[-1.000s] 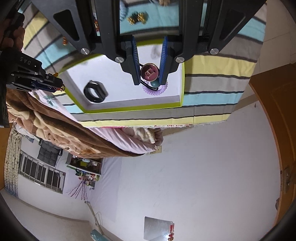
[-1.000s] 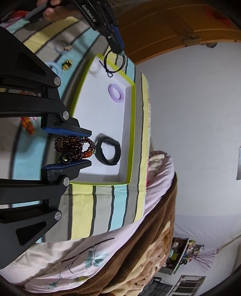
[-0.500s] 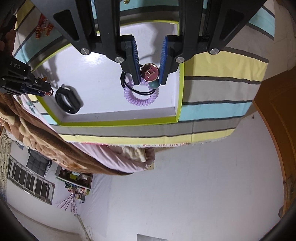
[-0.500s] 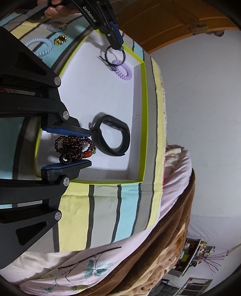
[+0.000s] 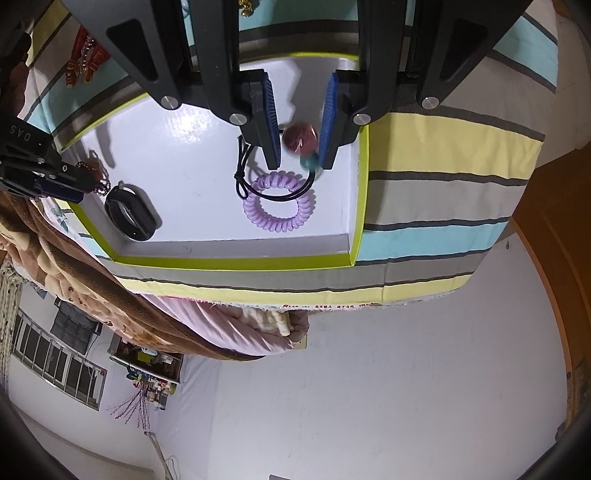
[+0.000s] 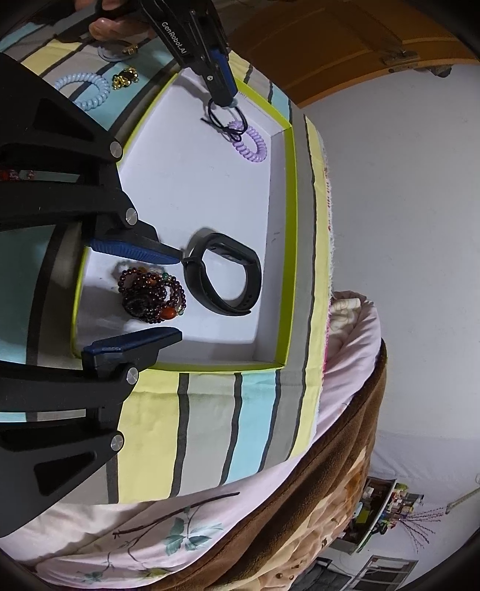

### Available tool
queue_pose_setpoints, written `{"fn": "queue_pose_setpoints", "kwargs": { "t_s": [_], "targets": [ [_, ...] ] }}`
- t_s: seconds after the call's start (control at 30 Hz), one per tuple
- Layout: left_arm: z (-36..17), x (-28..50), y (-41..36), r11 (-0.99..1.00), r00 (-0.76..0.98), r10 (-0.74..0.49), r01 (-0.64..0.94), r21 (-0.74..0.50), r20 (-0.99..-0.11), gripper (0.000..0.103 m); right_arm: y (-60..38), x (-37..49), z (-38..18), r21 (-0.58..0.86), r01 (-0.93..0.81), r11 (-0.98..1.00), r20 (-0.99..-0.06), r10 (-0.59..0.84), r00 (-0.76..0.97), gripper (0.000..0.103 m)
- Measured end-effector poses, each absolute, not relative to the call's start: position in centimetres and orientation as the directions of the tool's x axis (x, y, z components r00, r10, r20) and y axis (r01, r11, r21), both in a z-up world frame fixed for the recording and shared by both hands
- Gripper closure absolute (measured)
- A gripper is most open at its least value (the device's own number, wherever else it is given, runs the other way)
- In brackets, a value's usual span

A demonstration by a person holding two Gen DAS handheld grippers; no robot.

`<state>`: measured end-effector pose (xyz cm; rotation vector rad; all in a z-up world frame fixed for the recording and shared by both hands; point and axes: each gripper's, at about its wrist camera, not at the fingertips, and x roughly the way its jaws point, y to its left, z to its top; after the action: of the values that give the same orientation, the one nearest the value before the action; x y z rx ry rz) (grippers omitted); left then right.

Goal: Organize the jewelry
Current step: 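Carry both items into the lime-green box and open both grippers to release them, then move both open grippers out of the box toward the remaining jewelry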

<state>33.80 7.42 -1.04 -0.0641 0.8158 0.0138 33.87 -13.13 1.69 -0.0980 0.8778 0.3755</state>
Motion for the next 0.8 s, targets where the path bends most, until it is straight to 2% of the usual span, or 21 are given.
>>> {"fn": "queue_pose_setpoints", "kwargs": {
  "t_s": [0.33,0.8],
  "targets": [
    [0.6,31.7,7.7,0.997,0.718,-0.019,-0.041,-0.069,-0.695,0.082,-13.9,31.5,3.4,0.067,-0.358,0.931,-0.729,0.291,0.619,0.066],
    [3.1,23.6,7.6,0.996,0.781,-0.025,-0.035,-0.084,-0.624,0.082,-15.7,24.4,5.6,0.096,-0.356,0.929,-0.676,0.324,0.662,0.066]
  ]
}}
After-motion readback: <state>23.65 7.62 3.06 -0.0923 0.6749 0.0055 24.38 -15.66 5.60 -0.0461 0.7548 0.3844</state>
